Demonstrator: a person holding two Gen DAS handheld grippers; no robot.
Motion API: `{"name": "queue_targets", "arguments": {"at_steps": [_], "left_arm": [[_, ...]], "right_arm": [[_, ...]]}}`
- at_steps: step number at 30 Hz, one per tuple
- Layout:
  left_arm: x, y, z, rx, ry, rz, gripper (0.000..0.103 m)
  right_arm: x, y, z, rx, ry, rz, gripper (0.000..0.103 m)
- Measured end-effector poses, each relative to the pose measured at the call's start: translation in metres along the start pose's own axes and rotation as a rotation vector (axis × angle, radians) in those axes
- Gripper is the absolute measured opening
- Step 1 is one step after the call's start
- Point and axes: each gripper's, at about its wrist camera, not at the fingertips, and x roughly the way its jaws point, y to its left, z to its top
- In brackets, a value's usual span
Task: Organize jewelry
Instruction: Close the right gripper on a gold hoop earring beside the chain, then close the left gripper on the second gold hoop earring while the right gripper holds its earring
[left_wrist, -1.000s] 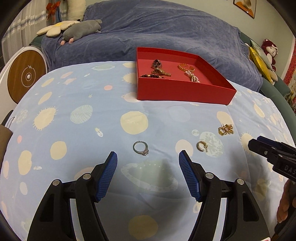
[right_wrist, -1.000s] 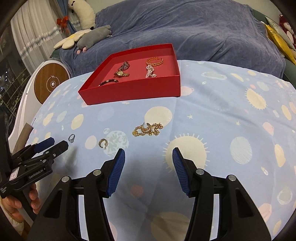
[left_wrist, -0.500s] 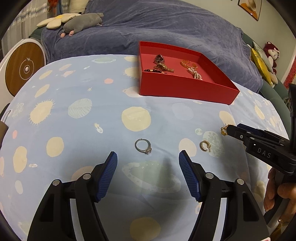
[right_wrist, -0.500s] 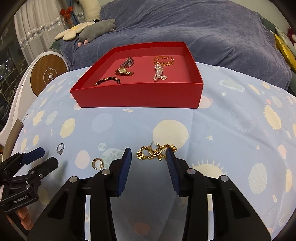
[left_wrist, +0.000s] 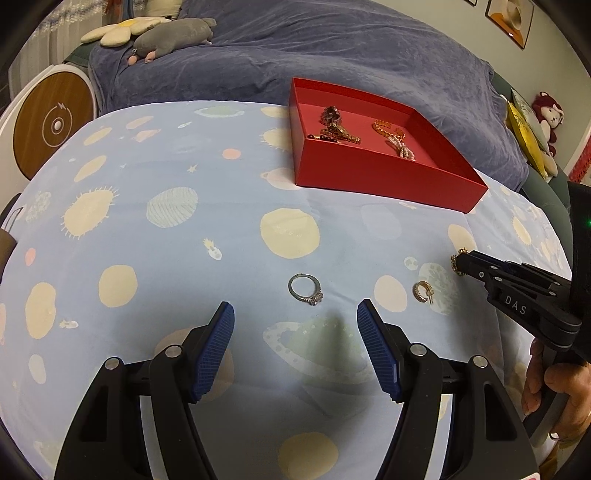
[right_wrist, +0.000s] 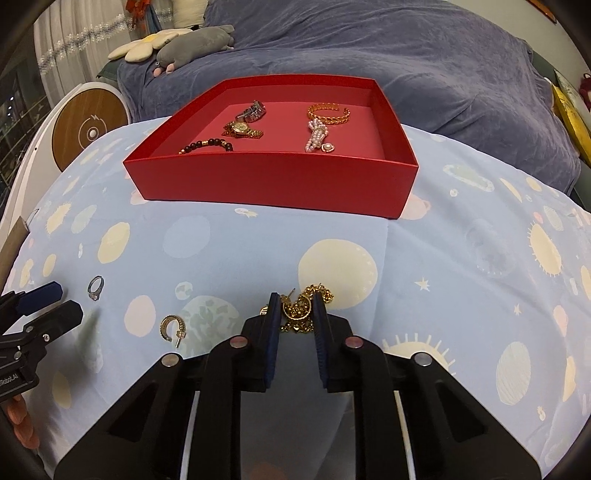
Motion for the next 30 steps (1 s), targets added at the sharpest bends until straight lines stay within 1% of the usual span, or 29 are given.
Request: {"name": "queue_targets", "arguments": {"at_steps": [4,8,13,17,19,21,26,27,29,30], "left_arm": [[0.0,-0.002,0.002,-0.006,-0.001,-0.014,0.066],[-0.003,-0.014,0.005,0.011,-0.014,-0.045,0.066],[0.003,-0.048,0.007,0.069,-0.019,-0.085,0.066],[0.01,-0.074,0.004,0.102,-0.008,-0.12,0.066],[0.013,-0.084,0.002,0.126,-0.012,-0.124,0.066],[0.017,-0.092,0.0,0.15,-0.019,-0.113,0.066],[0.029,-0.103,0.001,0.17,-0.028,-0.095,0.066],[0.031,-0.104,0.001,0.175,-0.029,-0.084,0.064],[0.036,-0.106,0.001,0.187,-0.03,-0.073,0.054],[0.038,-0.106,0.0,0.192,-0.026,-0.067,0.051]], "right_arm": [[-0.015,-0.003,-0.001,0.024,-0.015,0.035,0.017],[-0.037,-0.01,-0.002,0.044,-0.044,0.062,0.017],[-0.051,-0.023,-0.013,0.064,-0.041,0.059,0.017],[-0.06,-0.042,-0.03,0.095,-0.026,0.049,0.017],[-0.063,-0.052,-0.039,0.116,-0.011,0.048,0.017],[-0.065,-0.058,-0.046,0.123,-0.001,0.042,0.017],[-0.07,-0.063,-0.057,0.126,0.002,0.045,0.017],[-0.071,-0.064,-0.058,0.13,0.001,0.05,0.017],[-0.074,-0.065,-0.059,0.13,-0.004,0.053,0.017],[-0.075,-0.065,-0.058,0.129,-0.007,0.054,0.017]]}}
